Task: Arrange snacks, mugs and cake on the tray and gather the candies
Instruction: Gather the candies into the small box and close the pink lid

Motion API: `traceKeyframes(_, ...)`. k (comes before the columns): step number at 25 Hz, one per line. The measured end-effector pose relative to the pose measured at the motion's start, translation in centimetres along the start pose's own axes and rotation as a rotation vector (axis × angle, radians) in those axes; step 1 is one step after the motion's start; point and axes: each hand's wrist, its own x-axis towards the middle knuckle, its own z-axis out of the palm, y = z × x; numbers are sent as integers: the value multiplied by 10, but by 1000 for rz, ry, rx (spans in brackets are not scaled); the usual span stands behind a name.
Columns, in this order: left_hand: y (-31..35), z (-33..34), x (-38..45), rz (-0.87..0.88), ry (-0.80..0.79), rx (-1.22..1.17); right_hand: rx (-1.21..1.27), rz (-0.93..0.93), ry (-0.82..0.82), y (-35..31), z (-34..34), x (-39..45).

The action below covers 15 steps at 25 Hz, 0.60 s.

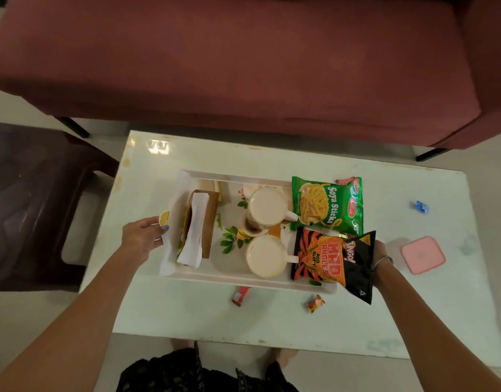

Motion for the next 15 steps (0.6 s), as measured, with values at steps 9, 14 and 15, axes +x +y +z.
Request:
traceKeyframes(9, -35, 60, -19, -3, 13, -33, -21, -21, -35, -14, -58, 44)
traceKeyframes(14, -42, 72, -2, 8, 7, -18, -11, -1, -55, -10, -54, 68)
traceKeyframes(15, -43, 74, 1, 8, 5, -14, -9, 3, -66, -9, -52, 73)
